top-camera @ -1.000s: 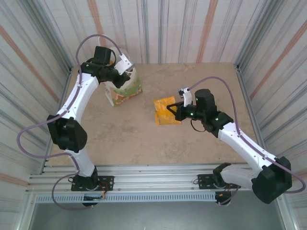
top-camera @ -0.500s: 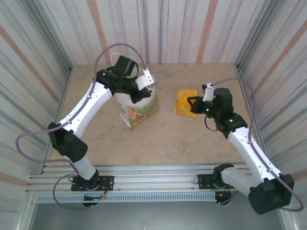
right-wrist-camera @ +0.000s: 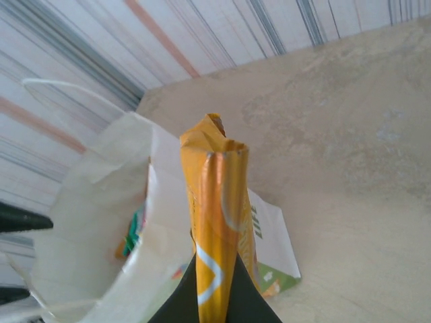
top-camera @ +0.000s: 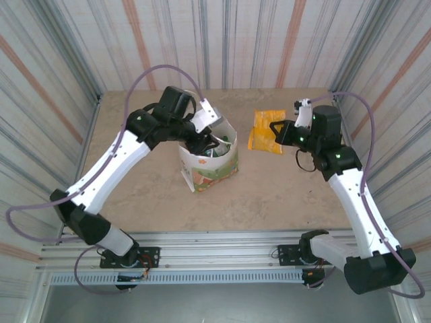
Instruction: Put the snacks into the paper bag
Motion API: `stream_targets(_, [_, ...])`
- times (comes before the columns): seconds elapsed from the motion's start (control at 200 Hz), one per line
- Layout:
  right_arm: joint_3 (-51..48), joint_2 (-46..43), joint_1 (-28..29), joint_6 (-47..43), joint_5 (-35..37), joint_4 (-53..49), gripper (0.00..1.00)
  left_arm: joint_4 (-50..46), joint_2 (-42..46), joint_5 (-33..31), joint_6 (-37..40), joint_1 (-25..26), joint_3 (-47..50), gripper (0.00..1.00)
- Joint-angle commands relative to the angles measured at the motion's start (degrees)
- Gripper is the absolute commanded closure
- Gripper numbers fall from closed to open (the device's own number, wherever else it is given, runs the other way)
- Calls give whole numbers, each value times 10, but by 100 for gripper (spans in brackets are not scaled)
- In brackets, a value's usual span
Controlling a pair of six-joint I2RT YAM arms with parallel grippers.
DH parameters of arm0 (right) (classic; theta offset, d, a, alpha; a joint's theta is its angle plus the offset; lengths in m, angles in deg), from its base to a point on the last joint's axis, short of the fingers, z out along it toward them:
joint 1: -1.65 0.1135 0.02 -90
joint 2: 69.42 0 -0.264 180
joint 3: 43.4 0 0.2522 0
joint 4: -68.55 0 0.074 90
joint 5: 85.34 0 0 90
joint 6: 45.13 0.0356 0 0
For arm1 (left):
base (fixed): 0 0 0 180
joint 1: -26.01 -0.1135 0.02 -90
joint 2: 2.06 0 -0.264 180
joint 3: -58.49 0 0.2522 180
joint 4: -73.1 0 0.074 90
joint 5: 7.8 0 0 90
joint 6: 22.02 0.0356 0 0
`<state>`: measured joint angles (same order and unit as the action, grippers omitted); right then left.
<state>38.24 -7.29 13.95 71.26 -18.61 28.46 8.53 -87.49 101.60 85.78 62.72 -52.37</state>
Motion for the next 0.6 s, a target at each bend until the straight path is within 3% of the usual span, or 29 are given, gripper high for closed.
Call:
stream_targets(0.0, [65, 23, 6, -5, -32, -53, 100, 49, 70, -19, -95, -23, 35, 42])
stream_targets(0.22, [184, 87, 68, -24, -23, -73, 100, 54, 152, -50, -215, -85, 95, 41])
stream_targets(0.411, [275, 162, 144, -34, -35, -99, 100, -1, 178, -94, -258, -102, 139, 41])
stream_targets(0.596, [376, 254, 204, -48, -55, -181, 100, 31, 203, -89, -285, -142, 207, 40])
